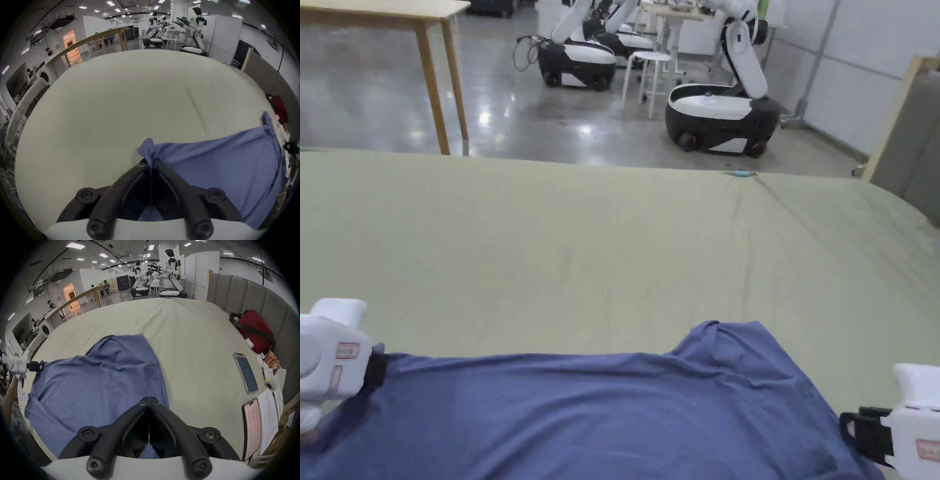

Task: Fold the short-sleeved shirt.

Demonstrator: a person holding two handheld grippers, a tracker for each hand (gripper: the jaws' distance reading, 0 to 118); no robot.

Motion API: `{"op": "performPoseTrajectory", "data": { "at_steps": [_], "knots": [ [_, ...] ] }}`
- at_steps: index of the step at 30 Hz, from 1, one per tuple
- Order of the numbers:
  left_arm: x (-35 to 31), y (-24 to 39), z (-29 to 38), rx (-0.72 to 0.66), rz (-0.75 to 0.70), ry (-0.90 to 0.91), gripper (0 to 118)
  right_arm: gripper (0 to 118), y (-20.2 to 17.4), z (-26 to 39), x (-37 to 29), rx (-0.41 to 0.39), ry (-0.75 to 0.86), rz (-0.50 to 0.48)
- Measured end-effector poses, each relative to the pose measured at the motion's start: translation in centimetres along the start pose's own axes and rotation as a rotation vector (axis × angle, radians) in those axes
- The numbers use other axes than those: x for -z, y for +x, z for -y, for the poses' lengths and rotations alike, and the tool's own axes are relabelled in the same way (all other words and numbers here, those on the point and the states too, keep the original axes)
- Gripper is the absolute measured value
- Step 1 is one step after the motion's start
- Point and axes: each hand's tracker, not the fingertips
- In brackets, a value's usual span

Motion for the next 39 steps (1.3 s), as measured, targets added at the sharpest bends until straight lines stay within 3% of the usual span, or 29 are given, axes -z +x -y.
{"op": "performPoseTrajectory", "data": {
  "at_steps": [1,2,3,4,5,8,13,16,17,18,19,24,29,39],
  "knots": [
    [-0.2,0.2,0.1,0.0,-0.008,-0.003,2,1,0.2,-1.0,0.8,0.003,-0.004,-0.002],
    [-0.1,0.5,0.1,0.03,-0.027,-0.016,2,17,0.3,-1.9,1.4,-0.001,-0.011,-0.006],
    [0.1,0.7,0.1,0.051,-0.04,-0.03,2,47,0.3,-3.0,2.5,-0.008,-0.03,-0.015],
    [0.1,0.4,0.2,0.041,-0.037,-0.02,2,88,0.4,-3.9,3.5,-0.015,-0.057,-0.016],
    [0.2,0.3,0.1,0.033,-0.035,-0.028,2,118,0.3,-4.7,4.9,-0.029,-0.096,-0.016],
    [0.2,0.0,0.0,-0.003,-0.019,-0.036,2,114,-0.2,-6.4,7.5,-0.063,-0.108,0.009],
    [0.5,0.3,0.2,0.005,-0.022,-0.045,2,101,0.3,-7.5,10.8,-0.013,-0.156,0.036],
    [0.6,0.2,0.2,0.0,-0.022,-0.041,2,61,-0.1,-6.6,10.9,-0.088,-0.159,0.085],
    [0.3,0.2,0.3,-0.002,-0.022,-0.038,2,41,-0.1,-6.6,10.1,-0.069,-0.144,0.057],
    [0.1,0.3,0.3,-0.002,-0.023,-0.038,2,7,0.0,-6.7,9.5,-0.033,-0.119,0.027],
    [-0.4,0.3,0.4,-0.001,-0.024,-0.034,2,4,-0.1,-6.6,8.5,0.003,-0.073,0.015],
    [-4.1,-0.8,0.8,-0.007,-0.006,0.014,2,4,-1.2,-6.2,2.4,-0.072,-0.031,0.003],
    [-9.9,-1.8,3.0,0.004,0.013,0.061,2,4,-0.5,-4.7,-4.8,-0.042,0.038,-0.062],
    [-18.6,-3.1,12.0,0.002,0.088,0.111,2,4,-0.5,4.1,-14.8,-0.067,0.086,-0.095]
  ]
}}
